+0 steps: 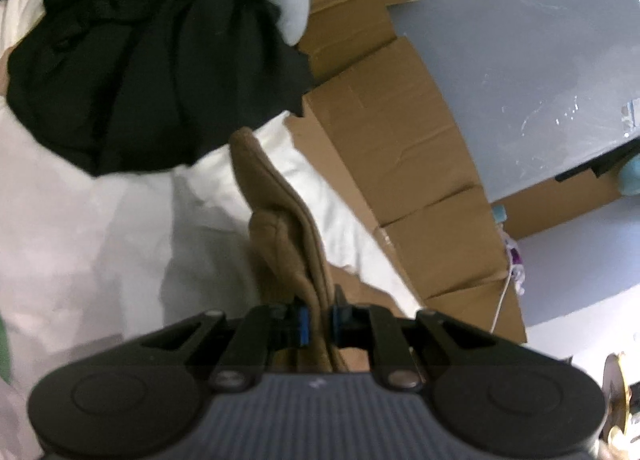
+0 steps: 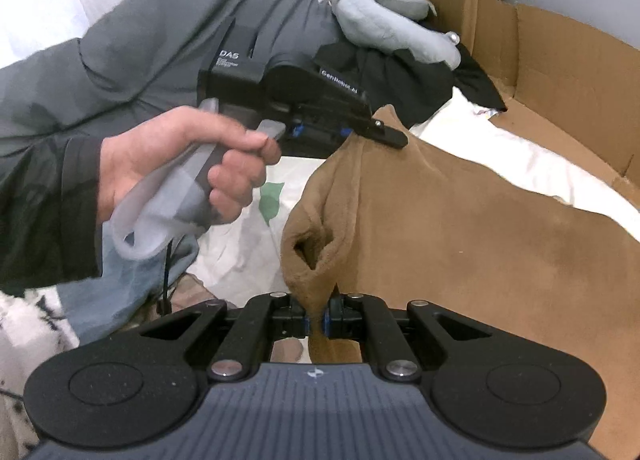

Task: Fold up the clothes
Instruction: 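Lift the shirt corners with both grippers off the bed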

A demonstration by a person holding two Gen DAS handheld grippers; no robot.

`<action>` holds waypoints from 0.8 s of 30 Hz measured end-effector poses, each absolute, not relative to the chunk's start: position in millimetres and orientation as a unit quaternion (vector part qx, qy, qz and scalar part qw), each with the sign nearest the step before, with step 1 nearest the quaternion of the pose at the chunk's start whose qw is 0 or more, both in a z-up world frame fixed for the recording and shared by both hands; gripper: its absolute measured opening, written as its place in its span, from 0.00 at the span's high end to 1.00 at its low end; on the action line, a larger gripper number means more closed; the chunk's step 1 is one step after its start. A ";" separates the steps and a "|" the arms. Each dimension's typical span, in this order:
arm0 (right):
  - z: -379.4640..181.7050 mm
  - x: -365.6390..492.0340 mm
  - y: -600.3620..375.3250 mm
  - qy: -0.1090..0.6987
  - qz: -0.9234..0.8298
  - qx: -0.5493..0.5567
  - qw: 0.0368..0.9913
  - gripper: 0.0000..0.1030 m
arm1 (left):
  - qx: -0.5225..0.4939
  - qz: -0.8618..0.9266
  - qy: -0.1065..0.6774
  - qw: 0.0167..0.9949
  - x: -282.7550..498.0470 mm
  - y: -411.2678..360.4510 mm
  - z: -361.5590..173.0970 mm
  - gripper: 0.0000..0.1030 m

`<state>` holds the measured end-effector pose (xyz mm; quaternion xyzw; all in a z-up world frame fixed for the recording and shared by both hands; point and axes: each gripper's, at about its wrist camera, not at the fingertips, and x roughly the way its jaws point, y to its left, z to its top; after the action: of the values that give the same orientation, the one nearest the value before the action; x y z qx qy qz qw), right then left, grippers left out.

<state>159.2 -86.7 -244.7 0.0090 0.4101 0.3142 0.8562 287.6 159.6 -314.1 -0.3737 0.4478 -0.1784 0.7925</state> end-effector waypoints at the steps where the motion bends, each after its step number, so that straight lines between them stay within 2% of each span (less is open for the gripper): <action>1: -241.8 156.0 -94.2 0.407 0.312 0.016 0.858 0.96 | -0.375 -0.176 0.446 0.793 286.5 153.3 -309.5 0.90; 13: -237.7 119.9 -172.6 0.340 0.262 0.107 0.897 0.98 | -0.348 -0.183 0.431 0.812 280.7 73.1 -274.1 0.90; 24: -257.9 118.6 -249.1 0.314 0.199 0.194 0.908 0.98 | -0.340 -0.187 0.443 0.808 301.4 4.3 -282.5 0.90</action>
<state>118.6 -249.1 -257.9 0.1941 0.3138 0.1995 0.9078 301.4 4.3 -282.5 -0.3401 0.4435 -0.1867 0.8080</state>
